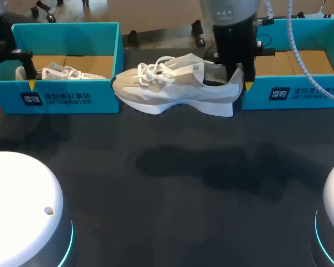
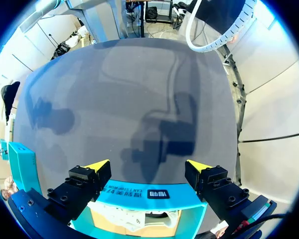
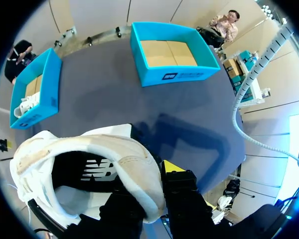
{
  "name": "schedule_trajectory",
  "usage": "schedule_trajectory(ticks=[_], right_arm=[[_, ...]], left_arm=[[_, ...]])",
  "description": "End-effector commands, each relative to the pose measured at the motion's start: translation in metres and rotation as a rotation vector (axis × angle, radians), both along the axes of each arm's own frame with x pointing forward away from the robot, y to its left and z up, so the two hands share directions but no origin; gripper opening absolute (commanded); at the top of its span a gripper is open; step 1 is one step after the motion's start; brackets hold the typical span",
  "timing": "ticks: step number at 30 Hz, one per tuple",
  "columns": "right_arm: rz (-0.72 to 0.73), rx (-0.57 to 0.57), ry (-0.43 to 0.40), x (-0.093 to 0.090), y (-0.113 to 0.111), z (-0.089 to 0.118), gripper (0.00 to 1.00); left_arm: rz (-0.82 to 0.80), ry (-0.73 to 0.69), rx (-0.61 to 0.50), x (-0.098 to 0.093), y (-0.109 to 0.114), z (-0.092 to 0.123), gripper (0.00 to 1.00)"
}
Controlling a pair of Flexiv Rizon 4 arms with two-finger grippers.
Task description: Take the shoe out of the shoebox, open the shoe tongue, remove and reinsert the insole, then place the shoe into the shoebox
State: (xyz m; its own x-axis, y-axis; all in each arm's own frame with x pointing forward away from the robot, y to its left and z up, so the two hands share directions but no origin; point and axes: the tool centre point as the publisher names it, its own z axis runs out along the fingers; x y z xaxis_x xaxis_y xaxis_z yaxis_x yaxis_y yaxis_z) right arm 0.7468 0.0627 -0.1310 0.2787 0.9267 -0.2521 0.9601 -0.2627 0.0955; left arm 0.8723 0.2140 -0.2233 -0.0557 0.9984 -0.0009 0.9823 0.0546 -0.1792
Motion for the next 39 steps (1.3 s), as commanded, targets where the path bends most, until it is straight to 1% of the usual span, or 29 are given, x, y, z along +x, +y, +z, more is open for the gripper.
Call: schedule_trajectory(ticks=[1, 9, 10, 13, 14, 18, 22, 29, 36, 39], right_arm=[[-0.001, 0.003, -0.001, 0.000, 0.000, 0.001, 0.00], [-0.001, 0.003, -0.001, 0.000, 0.000, 0.001, 0.00], [0.013, 0.004, 0.003, 0.000, 0.000, -0.002, 0.00], [0.040, -0.003, 0.000, -0.006, 0.000, -0.010, 0.00], [0.048, -0.022, 0.005, -0.010, -0.001, -0.014, 0.00], [0.071, -0.023, 0.012, -0.021, -0.001, -0.023, 0.00], [0.072, -0.012, 0.030, -0.031, -0.001, -0.039, 0.00], [0.080, 0.006, 0.060, -0.043, 0.000, -0.070, 0.00], [0.091, -0.006, 0.074, -0.048, 0.004, -0.095, 0.00], [0.106, -0.021, 0.064, -0.049, 0.007, -0.106, 0.00]], left_arm=[[0.000, -0.004, 0.003, -0.002, 0.000, 0.000, 1.00], [0.000, -0.004, 0.003, -0.002, 0.000, 0.000, 1.00], [0.000, -0.004, 0.003, -0.002, 0.000, 0.000, 1.00], [0.000, -0.004, 0.003, -0.002, 0.000, 0.000, 1.00], [0.000, -0.004, 0.003, -0.002, 0.000, 0.000, 1.00], [0.000, -0.004, 0.003, -0.002, 0.000, 0.000, 1.00], [0.000, -0.004, 0.003, -0.002, 0.000, 0.000, 1.00], [0.000, -0.004, 0.003, -0.002, 0.000, 0.000, 1.00], [0.000, -0.004, 0.003, -0.002, 0.000, 0.000, 1.00], [0.000, -0.004, 0.003, -0.002, 0.000, 0.000, 1.00]])
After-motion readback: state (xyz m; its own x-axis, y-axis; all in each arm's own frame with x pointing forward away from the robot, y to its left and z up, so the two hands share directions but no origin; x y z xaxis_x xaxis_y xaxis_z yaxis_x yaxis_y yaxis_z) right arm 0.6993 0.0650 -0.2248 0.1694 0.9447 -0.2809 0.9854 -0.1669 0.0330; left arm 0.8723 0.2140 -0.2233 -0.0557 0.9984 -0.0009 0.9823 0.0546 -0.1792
